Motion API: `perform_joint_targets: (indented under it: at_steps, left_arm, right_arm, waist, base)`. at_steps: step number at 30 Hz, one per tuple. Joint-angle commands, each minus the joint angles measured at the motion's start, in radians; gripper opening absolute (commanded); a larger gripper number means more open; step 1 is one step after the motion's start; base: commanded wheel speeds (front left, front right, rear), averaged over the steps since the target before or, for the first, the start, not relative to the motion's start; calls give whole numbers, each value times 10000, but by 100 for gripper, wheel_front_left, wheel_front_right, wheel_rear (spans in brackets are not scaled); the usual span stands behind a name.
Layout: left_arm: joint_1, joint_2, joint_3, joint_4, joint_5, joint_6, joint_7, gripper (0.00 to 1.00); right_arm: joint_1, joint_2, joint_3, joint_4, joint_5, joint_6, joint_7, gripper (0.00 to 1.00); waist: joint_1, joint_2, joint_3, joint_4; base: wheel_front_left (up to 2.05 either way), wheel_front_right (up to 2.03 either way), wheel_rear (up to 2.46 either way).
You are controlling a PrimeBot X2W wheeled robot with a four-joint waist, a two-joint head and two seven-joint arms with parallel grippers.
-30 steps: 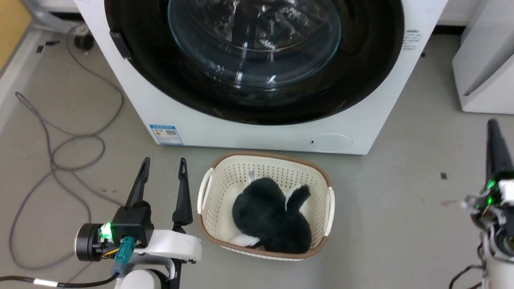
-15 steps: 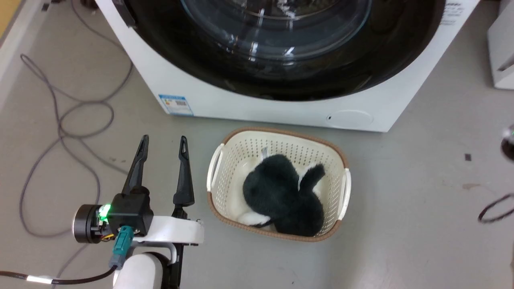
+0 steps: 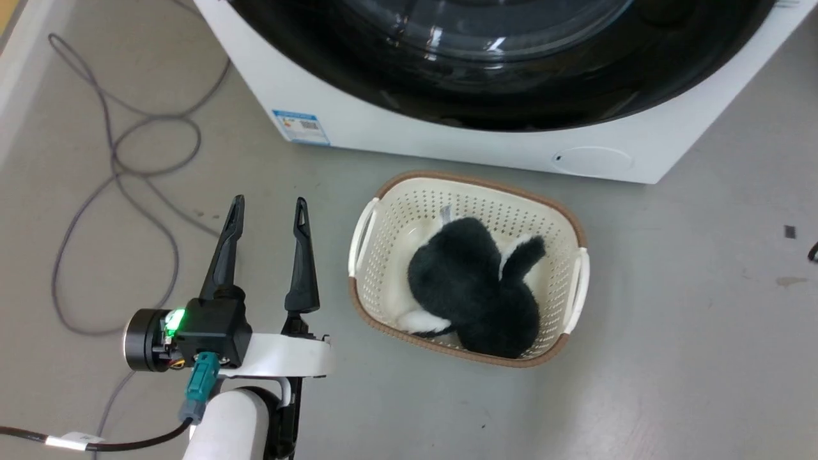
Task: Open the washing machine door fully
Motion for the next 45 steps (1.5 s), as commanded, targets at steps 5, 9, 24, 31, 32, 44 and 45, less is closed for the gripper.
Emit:
perform_joint_targets:
  at_steps: [5,9,24,31,32,44,45]
  left_arm:
    - [-261,12,-79,-57,-118,81,-80,100]
    - [-313,12,-99,-65,-152,101,-80,100]
    - [-449,12,-191,-62,-278,188,-80,100]
    - [-493,12,-209,-26,-303,171,-80,100]
    - [-499,12,-200,-21,-297,163,-80,100]
    - [-472,12,-124,55,-215,58,-80,100]
    - [-459,12,-121,70,-210,47,-80,100]
  right_arm:
    - [-888,-435,869,965,-407,10,816,0]
    - [-1095,-524,1041,1253,-573,10,888,0]
    - [-1654,-716,1844,2081,-1023,10,1548,0]
    - [-1574,-668,1928,1897,-675,10,2227,0]
    - [-1549,-654,1946,1873,-628,10,2329,0]
    - [-1089,-452,2065,1651,-308,10,2818,0]
    - [-1030,-424,2072,1611,-275,10,2854,0]
  waist:
    - [-2,0,224,251]
    - [-2,0,310,324]
    - [-2,0,589,527]
    - [-2,0,599,499]
    - [-2,0,593,488]
    - [-2,0,445,377]
    - [-2,0,415,369]
  base:
    - [0,0,0]
    - [0,0,0]
    - [0,0,0]
    - [0,0,0]
    - [0,0,0]
    - [0,0,0]
    - [0,0,0]
